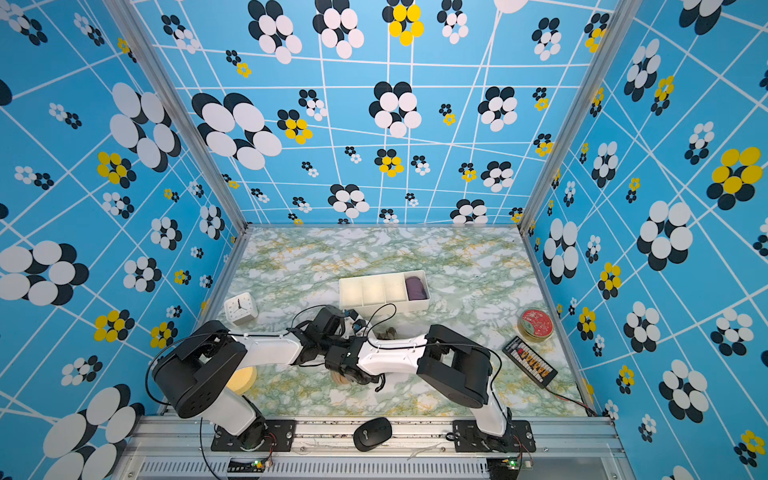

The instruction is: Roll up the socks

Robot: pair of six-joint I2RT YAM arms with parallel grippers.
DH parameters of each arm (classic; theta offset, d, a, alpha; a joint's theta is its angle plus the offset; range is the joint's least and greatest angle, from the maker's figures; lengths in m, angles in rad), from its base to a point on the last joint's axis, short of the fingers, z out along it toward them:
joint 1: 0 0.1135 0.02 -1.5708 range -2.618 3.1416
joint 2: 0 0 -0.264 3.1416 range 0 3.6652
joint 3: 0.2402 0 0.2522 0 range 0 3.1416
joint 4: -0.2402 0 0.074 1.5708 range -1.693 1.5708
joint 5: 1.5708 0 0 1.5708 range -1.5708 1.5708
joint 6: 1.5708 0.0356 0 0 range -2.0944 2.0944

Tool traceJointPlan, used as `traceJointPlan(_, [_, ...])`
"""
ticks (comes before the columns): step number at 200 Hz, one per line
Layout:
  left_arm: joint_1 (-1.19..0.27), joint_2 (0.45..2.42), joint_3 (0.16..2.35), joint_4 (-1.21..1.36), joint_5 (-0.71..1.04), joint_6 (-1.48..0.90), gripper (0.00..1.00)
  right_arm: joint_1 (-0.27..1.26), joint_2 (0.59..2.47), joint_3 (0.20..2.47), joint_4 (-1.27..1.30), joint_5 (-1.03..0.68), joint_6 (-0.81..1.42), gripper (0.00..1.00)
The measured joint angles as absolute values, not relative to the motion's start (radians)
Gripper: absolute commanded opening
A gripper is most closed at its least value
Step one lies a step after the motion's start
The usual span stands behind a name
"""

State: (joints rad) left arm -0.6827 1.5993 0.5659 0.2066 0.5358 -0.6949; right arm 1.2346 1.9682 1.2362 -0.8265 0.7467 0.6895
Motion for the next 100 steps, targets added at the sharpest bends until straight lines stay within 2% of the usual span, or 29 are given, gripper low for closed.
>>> traceJointPlan(100, [-0.683,1.609,0.615,0.168,0.544,-0.68,0.06,1.222,1.839,1.135,-0.683,0.662,0.611,0.43])
